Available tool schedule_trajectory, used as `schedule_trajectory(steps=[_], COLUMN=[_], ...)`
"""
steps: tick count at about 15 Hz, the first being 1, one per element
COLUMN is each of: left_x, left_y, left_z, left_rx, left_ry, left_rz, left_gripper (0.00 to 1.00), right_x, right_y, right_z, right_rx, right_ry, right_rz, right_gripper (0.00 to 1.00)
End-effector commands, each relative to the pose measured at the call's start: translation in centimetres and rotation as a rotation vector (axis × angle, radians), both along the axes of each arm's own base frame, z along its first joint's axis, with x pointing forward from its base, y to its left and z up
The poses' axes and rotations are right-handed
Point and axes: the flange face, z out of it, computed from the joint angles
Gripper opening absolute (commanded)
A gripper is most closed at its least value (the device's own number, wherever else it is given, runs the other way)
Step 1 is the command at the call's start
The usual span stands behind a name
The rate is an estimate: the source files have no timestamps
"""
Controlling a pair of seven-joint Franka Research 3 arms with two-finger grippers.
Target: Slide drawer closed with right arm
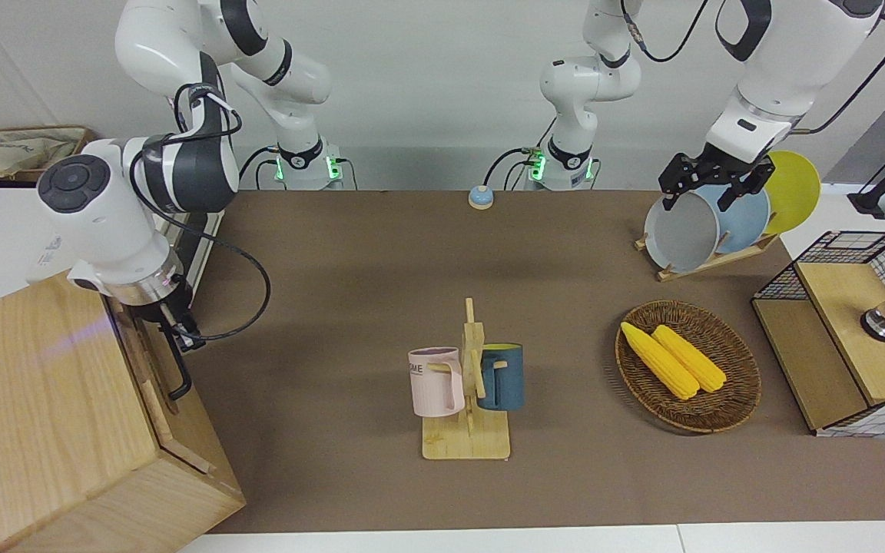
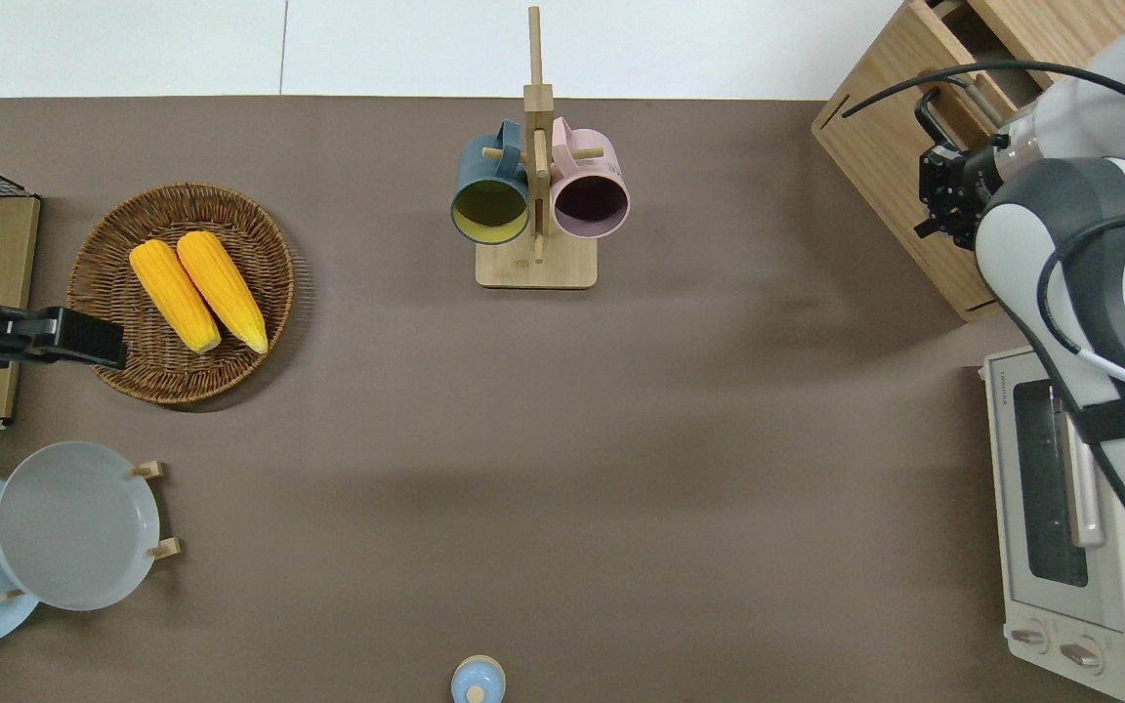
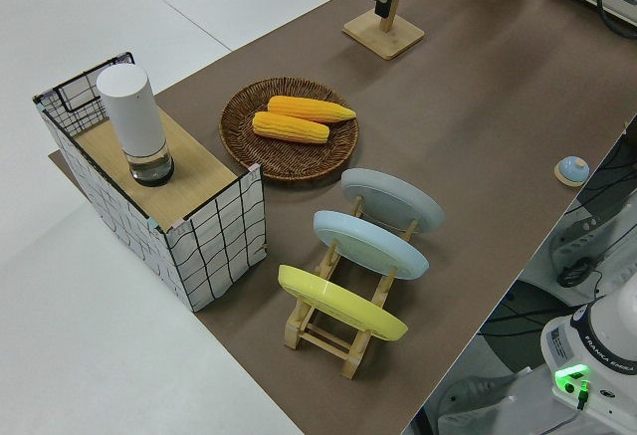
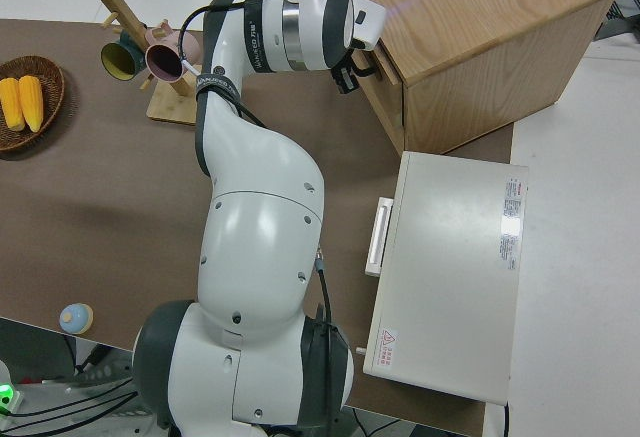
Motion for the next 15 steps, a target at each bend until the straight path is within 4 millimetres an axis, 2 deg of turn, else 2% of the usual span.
schedule_trajectory(steps=[1,5,10,13,15], left_x=[-0.3,-0.3,-0.3,-0.3,-0.3], left_y=[-0.2,-0.2,-0.2,-0.2,-0.2], left_z=[0.6,0.6,0.6,0.6,0.6], left_rx=[0.019,0.019,0.019,0.019,0.019], left_ry=[0.003,0.003,0.003,0.003,0.003], left_rz=[0.005,0.005,0.005,0.005,0.005], left_gripper=[0.99,0.99,0.99,0.99,0.99], right_x=[0.5,0.7,0.7,0.7,0.7], right_y=[-2.5,-3.1,-2.6,-2.2,-0.9], right_z=[0.2,0.4,0.5,0.7,1.0], right_rx=[-0.009,-0.003,-0.004,-0.005,-0.007], right_ry=[-0.005,0.005,0.004,0.001,-0.002], right_rz=[0.023,0.03,0.035,0.039,0.049], right_gripper=[0.0,0.0,0.0,0.0,0.0])
